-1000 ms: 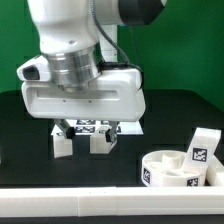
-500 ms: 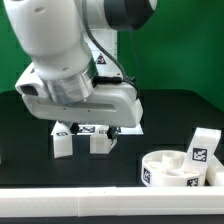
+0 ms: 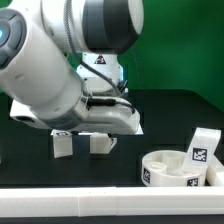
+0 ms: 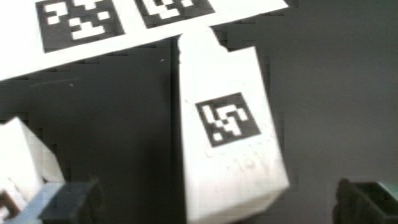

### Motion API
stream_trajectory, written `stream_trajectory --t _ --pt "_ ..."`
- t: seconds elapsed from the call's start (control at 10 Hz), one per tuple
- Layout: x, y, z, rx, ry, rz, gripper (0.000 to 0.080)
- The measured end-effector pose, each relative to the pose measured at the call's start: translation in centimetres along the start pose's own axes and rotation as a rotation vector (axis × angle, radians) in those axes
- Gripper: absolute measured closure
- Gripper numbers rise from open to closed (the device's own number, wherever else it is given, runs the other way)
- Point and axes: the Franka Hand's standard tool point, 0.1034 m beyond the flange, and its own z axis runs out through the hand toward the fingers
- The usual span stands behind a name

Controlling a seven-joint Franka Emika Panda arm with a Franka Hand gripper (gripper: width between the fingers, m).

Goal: Assemble stool

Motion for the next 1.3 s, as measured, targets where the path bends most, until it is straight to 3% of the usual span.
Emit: stream_trajectory --t 0.1,0.5,0.7,1.0,1.3 --pt "0.0 -0.3 0.3 -0.01 -0.049 -0.004 0.015" --pt "0.1 -1.7 0.5 -0.018 -0.043 -0.029 0.015" --pt "0.4 -1.6 0.6 -0.017 -0.032 -0.028 0.015" --pt "0.6 -2.3 2.2 -0.03 -0.029 -0.03 0.015" --pt "0.6 -2.0 2.5 -0.04 -0.033 -0.017 0.015"
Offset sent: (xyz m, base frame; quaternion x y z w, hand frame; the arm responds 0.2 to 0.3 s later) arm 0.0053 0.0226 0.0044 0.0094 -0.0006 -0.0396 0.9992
